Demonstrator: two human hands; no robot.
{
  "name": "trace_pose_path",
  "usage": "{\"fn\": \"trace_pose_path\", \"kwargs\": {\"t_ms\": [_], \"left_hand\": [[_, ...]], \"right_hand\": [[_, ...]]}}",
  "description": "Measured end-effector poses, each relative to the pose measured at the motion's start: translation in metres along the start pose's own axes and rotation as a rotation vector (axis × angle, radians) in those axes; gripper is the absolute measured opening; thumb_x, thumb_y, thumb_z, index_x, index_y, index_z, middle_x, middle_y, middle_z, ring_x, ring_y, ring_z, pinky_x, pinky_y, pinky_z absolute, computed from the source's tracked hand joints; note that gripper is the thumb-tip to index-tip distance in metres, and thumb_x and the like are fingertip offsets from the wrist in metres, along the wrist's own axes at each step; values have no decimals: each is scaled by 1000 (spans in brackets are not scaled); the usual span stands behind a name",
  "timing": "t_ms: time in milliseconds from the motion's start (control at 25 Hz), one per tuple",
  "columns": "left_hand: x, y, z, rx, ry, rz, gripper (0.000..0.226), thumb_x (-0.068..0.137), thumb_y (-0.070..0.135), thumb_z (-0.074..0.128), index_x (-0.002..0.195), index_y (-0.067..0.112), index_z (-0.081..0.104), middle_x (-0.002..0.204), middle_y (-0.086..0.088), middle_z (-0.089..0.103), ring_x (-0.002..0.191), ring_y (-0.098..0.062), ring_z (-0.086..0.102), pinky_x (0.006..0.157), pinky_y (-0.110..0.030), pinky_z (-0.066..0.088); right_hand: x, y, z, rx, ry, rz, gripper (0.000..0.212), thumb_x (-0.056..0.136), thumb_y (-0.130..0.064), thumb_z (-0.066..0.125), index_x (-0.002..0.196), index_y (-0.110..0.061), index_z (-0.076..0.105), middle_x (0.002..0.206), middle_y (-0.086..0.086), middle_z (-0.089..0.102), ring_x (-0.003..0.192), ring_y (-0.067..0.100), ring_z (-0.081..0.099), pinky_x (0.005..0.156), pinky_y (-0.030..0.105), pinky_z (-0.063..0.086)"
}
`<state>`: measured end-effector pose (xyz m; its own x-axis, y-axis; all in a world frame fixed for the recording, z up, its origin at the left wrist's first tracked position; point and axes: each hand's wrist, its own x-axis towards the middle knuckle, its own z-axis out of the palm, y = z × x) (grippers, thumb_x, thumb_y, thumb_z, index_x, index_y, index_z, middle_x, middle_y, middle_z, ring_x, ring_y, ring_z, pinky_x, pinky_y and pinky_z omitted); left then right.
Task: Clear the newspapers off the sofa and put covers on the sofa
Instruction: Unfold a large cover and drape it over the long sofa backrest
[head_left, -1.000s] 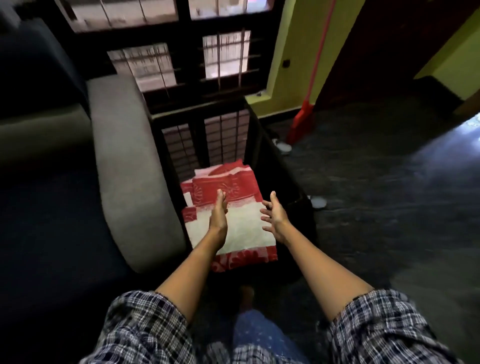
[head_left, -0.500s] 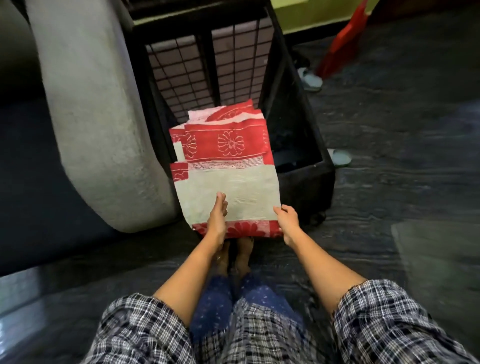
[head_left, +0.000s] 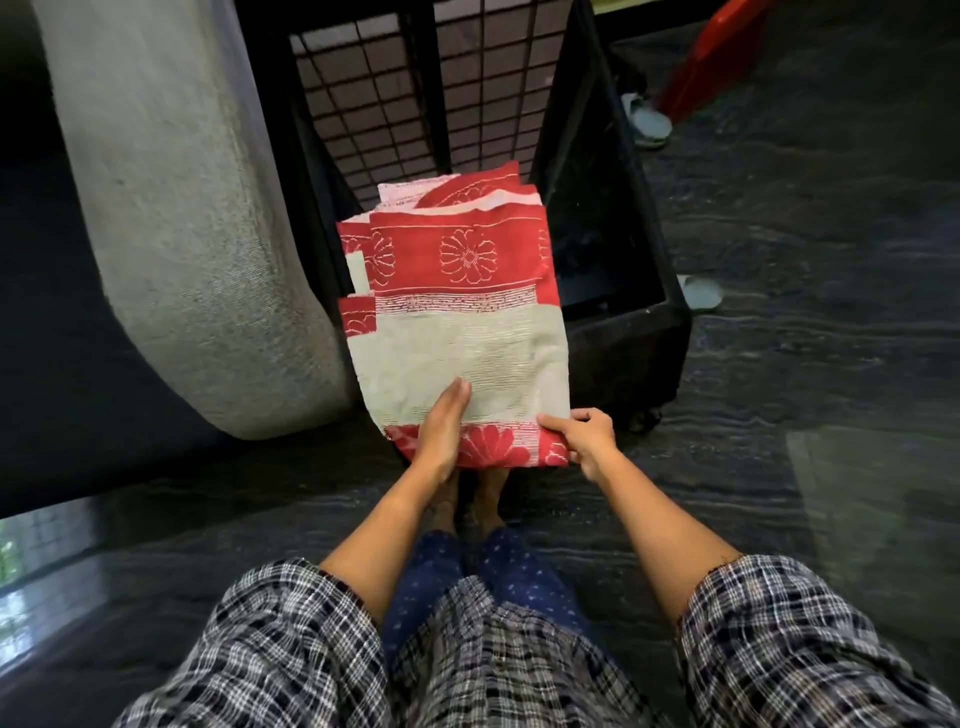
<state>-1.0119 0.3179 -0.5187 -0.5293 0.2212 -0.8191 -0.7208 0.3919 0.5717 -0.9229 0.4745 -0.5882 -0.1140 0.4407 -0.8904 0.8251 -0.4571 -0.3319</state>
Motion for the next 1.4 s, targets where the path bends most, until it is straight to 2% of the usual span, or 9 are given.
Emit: {"fn": "trace_pose_path", "kwargs": {"t_ms": [240,400,480,560,680,760,880,1000,1400], "left_hand": [[-31,10,0,477,-182,215,90,70,50,74,145,31,27,144,2,39,129,-15,39,107,-33,34],[-32,27,-13,558,199,501,46,87,7,58,130,16,48,124,-10,59,116,-27,55,95,-31,41],[-32,36,-21,609,241,513,40,86,0,52,124,13,54,118,-13,63,111,-32,57,92,-33,42],[-36,41,-29,700,186,556,42,84,-1,53,124,13,54,119,-12,63,112,-32,56,93,-36,43],[-52,53,-46,622,260,657,43,82,-4,53,122,11,55,118,-12,63,111,-32,57,93,-34,41],[-67,69,-65,481,386,716,40,80,-6,53,117,9,58,109,-14,66,103,-32,61,87,-30,41],[-100,100,-114,307,627,849,27,84,7,55,111,5,60,99,-16,68,93,-31,64,78,-27,40],[-142,121,-179,265,875,1018,36,87,29,47,105,2,62,93,-18,68,85,-24,58,73,-28,38],[-334,90,-466,253,1373,1212,55,88,52,42,100,3,63,87,-11,67,79,-23,62,69,-18,39]], "right_hand": [[-65,-57,13,469,-431,12,29,81,7,63,109,6,55,82,16,70,66,20,70,56,32,58],[-90,-75,15,554,-464,-95,15,95,-8,49,106,-2,56,73,7,72,60,15,69,58,26,58],[-94,-77,14,174,-236,-355,29,90,-6,57,119,-3,53,85,9,66,63,13,66,60,19,55],[-95,-81,15,-403,-50,-797,59,77,-7,68,132,-12,47,115,12,50,98,20,55,88,22,45],[-114,-106,30,-789,-135,-1217,60,71,-12,65,129,-18,52,141,11,34,131,27,29,110,39,18],[-137,-128,47,-794,-248,-1322,47,73,-7,62,119,-4,58,130,18,51,125,33,43,113,42,19],[-199,-156,88,-634,-187,-1492,38,78,-23,60,105,4,62,100,22,66,94,36,62,82,34,42],[-282,-173,148,-470,-154,-1762,34,76,-41,53,85,-9,58,69,16,64,63,33,59,54,34,36],[-554,-108,374,-91,-500,-2031,45,80,-49,52,75,-4,54,56,-13,44,52,10,45,50,34,41]]}}
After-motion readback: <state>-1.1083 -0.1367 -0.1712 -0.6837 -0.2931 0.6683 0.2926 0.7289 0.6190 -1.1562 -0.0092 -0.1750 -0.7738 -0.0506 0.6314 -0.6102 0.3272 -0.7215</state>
